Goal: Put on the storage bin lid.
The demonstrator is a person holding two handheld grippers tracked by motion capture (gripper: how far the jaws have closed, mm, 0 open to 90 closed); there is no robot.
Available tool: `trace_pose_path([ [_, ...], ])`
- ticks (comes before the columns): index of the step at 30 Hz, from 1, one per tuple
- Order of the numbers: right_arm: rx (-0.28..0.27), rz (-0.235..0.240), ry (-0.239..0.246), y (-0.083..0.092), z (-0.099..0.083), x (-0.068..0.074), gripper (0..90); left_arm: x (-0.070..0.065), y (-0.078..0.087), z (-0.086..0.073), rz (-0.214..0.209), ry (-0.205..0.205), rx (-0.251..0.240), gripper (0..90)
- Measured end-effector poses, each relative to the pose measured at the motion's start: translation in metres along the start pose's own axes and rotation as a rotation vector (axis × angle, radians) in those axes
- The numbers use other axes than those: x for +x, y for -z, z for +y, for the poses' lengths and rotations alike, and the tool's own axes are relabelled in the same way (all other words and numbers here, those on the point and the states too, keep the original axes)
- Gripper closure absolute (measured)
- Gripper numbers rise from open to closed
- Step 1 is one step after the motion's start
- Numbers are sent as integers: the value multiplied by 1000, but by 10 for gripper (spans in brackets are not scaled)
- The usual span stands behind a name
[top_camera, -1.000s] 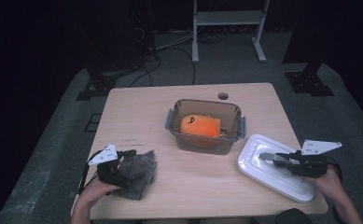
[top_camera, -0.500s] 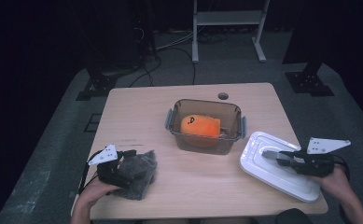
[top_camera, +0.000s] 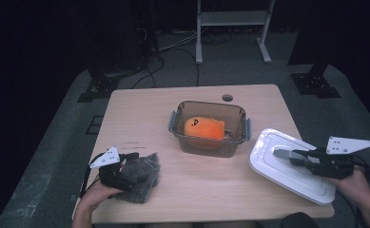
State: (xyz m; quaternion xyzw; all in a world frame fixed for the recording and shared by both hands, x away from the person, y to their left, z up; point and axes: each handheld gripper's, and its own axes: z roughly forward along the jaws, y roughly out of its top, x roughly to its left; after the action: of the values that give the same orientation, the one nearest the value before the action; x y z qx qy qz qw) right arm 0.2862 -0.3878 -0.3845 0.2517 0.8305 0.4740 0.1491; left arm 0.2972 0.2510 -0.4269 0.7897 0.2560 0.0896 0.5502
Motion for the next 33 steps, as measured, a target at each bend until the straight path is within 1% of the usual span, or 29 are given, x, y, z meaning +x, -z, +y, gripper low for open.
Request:
trace_pose_path([
  [5,-15,3,14,5,9,1,658,0,1,0,0,2,-3,21],
  [14,-33,25,32,7,26,2,658,0,0,0,0,-1,-3,21],
  [22,-63,47,49,2,41,1,658,1,1,-1,3,4,-3,21],
  [24,-70,59,50,0,44,1,658,2,2,-1,3,3,-2,21],
  [27,-65,68,60,-4,49,1,658,2,3,-2,6,5,-5,21],
  [33,-74,80,70,-10,59,0,658,3,4,-2,7,8,-8,21],
])
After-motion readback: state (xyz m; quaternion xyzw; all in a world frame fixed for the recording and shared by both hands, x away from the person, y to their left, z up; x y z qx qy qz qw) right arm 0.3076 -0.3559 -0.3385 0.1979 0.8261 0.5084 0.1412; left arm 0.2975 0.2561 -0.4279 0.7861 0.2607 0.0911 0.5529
